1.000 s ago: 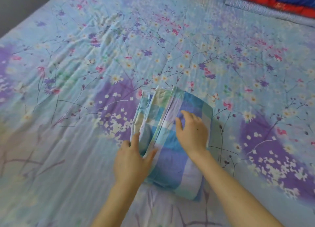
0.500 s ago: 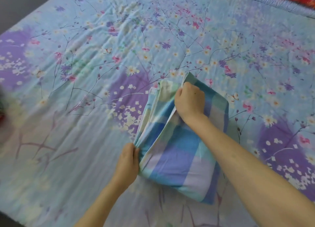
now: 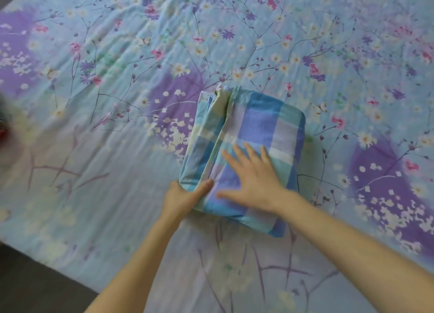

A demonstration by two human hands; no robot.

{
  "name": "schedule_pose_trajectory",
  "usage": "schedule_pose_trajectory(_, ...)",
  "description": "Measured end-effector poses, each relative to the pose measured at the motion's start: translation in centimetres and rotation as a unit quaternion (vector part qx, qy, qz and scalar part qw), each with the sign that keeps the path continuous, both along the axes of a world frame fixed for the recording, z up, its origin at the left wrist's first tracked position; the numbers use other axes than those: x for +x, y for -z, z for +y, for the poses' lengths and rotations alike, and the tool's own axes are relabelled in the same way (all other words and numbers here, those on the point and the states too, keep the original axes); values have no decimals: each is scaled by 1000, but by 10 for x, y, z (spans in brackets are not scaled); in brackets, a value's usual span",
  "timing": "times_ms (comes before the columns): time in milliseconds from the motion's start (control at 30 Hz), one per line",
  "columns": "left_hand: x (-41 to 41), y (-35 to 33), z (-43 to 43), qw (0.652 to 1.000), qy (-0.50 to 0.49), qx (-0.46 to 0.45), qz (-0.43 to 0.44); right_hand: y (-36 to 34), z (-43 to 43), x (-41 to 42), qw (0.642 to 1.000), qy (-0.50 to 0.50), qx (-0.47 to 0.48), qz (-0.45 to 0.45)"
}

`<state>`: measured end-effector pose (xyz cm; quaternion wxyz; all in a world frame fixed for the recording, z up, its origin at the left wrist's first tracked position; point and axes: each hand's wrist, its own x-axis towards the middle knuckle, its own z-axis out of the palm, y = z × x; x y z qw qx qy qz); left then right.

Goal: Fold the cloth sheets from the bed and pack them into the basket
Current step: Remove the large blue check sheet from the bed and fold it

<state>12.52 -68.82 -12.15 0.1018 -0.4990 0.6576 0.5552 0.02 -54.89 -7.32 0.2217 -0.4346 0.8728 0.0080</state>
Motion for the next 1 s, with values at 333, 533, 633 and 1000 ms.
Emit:
schedule_pose_trajectory(333,-8,-51,19,998,-45,38,-9,18,67,65,976,31,-33,212)
schedule_pose_trajectory(533,12,-127,34,995,-65,80,-4,-78,89,66,986,55,-145,60)
schedule_pose_trajectory(633,29,-200,15,999,-30,34,-19,-136,84,102,979,88,-179,-52)
schedule_pose_trajectory(1000,-59,-301,64,890,381,-246,-42,-133,67,163,555,477,-385,-563)
